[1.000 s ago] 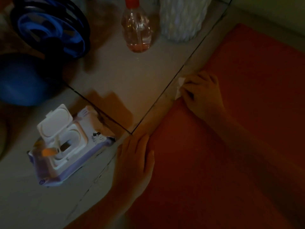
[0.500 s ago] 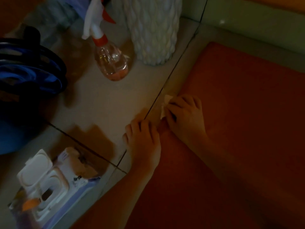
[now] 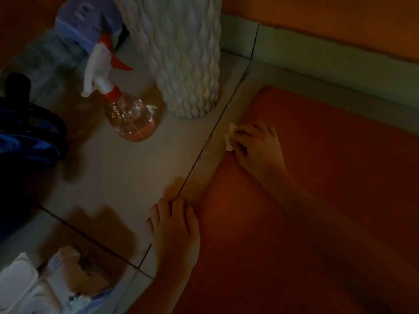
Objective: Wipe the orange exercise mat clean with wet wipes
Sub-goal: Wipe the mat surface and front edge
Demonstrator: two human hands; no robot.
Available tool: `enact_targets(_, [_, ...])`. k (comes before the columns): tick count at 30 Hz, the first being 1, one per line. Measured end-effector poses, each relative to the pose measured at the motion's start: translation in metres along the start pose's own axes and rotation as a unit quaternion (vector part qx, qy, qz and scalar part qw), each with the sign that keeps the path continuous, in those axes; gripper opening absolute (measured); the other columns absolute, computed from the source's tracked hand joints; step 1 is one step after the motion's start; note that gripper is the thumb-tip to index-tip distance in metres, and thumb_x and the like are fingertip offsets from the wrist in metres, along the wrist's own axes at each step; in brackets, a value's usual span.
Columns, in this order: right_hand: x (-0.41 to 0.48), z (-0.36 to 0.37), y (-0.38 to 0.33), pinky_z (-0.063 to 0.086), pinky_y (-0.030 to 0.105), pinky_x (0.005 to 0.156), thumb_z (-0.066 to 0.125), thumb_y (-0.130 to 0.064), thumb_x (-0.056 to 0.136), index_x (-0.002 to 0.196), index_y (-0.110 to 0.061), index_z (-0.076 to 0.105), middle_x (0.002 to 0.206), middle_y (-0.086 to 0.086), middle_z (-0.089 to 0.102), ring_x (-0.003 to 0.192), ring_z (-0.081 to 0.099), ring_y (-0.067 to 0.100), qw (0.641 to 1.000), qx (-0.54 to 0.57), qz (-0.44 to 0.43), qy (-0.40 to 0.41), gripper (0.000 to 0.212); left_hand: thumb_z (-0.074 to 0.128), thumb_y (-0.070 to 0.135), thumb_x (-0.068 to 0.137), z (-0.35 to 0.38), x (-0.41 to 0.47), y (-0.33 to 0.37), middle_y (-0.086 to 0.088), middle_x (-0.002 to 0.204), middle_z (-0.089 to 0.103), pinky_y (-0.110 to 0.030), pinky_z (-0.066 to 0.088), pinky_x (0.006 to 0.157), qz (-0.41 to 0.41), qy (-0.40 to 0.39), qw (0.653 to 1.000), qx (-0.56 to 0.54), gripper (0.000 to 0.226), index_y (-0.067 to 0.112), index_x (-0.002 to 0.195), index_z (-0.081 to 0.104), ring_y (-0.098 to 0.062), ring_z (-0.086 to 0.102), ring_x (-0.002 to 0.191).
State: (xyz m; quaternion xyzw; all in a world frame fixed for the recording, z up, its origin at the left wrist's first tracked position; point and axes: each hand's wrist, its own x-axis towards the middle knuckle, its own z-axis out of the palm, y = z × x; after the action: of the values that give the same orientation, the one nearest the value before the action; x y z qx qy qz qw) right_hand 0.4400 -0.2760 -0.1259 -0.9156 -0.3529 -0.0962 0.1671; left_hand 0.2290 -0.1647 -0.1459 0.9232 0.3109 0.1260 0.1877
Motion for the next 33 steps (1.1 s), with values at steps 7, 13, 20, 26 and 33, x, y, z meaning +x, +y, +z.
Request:
enact_targets(7, [-0.001, 0.003, -0.002, 0.035, 0.036, 0.087, 0.051, -0.048, 0.08, 0.087, -0.018, 0.074, 0.098, -0.002, 0.067, 0.099, 0.054, 0.023, 0.999, 0.045, 0.012, 0.006, 0.038, 0.036, 0.029, 0.088, 0.0, -0.001, 0.0, -0.008, 0.102, 0.055, -0.045, 0.04, 0.08, 0.004, 0.006, 0.999, 0.031, 0.036, 0.009, 0.094, 0.064, -0.025, 0.043, 0.096])
enact_targets(13, [0.0, 0.005, -0.002, 0.038, 0.036, 0.082, 0.057, -0.035, 0.086, 0.086, -0.019, 0.073, 0.097, -0.002, 0.067, 0.093, 0.059, 0.025, 0.999, 0.042, 0.006, 0.032, 0.023, 0.039, 0.027, 0.085, 0.002, -0.002, 0.001, -0.011, 0.104, 0.057, -0.044, 0.042, 0.081, 0.01, 0.022, 0.999, 0.037, 0.035, 0.007, 0.098, 0.064, -0.025, 0.044, 0.096])
enact_targets(20, [0.0, 0.007, 0.001, 0.036, 0.034, 0.082, 0.057, -0.029, 0.088, 0.089, -0.018, 0.073, 0.099, -0.002, 0.067, 0.094, 0.058, 0.023, 0.998, 0.038, -0.002, 0.047, 0.019, 0.04, 0.023, 0.083, 0.002, 0.016, 0.016, -0.018, 0.107, 0.06, -0.046, 0.042, 0.083, 0.065, 0.026, 0.997, 0.042, 0.036, 0.002, 0.1, 0.064, -0.03, 0.047, 0.101])
enact_targets(26, [-0.002, 0.008, 0.002, 0.036, 0.036, 0.087, 0.059, -0.026, 0.087, 0.095, -0.017, 0.072, 0.104, 0.0, 0.068, 0.099, 0.055, 0.022, 0.995, 0.037, 0.026, 0.084, 0.018, 0.039, 0.024, 0.089, 0.04, 0.103, 0.082, -0.018, 0.124, 0.059, -0.047, 0.04, 0.096, 0.002, -0.009, 0.999, -0.044, 0.044, -0.001, 0.118, 0.061, -0.036, 0.054, 0.113])
enact_targets(33, [-0.002, 0.008, 0.004, 0.035, 0.039, 0.091, 0.056, -0.029, 0.089, 0.097, -0.018, 0.072, 0.106, -0.001, 0.068, 0.101, 0.054, 0.022, 0.996, 0.01, 0.028, 0.08, 0.021, 0.036, 0.023, 0.091, 0.053, 0.103, 0.076, -0.016, 0.127, 0.058, -0.046, 0.032, 0.099, 0.015, -0.009, 0.999, -0.028, 0.043, -0.001, 0.115, 0.063, -0.034, 0.047, 0.116])
